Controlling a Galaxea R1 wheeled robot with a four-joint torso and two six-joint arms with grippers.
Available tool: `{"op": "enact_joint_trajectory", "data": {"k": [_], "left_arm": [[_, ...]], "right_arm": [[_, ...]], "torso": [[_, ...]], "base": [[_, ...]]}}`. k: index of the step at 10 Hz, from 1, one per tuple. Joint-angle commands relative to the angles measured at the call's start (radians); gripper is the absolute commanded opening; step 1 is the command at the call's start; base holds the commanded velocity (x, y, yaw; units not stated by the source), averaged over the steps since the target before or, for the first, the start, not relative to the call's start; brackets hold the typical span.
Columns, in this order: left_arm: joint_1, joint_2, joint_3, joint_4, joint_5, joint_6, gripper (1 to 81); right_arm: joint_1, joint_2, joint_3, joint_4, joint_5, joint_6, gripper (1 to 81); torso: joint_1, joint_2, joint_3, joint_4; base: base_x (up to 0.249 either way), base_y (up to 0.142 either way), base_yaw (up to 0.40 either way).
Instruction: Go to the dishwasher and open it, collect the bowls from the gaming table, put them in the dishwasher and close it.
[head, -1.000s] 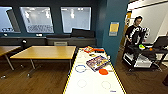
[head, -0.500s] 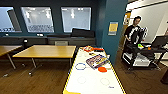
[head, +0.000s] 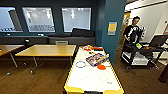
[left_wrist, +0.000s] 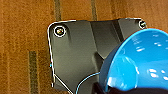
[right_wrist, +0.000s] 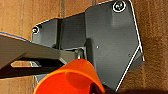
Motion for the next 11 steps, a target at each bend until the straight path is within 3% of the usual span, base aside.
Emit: {"op": "enact_joint_trajectory", "data": {"k": [1, 6, 11], "left_arm": [[-0.043, -0.006, -0.021, 0.013, 0.032, 0.0, 1.0], [-0.041, 0.002, -0.035, 0.014, 0.035, 0.0, 1.0], [-0.04, 0.039, -0.121, 0.013, 0.037, 0.001, 1.0]], "right_arm": [[0.034, -0.007, -0.006, -0.017, -0.037, -0.004, 1.0], [0.035, -0.007, -0.026, -0.029, -0.037, -0.001, 1.0], [0.04, -0.043, -0.056, -0.026, -0.037, 0.005, 1.0]], "torso": [[0.0, 0.0, 0.0, 0.0], [0.0, 0.0, 0.0, 0.0], [0.0, 0.0, 0.0, 0.0]], "base": [[-0.132, 0.0, 0.0], [-0.132, 0.0, 0.0], [-0.131, 0.0, 0.0]]}}
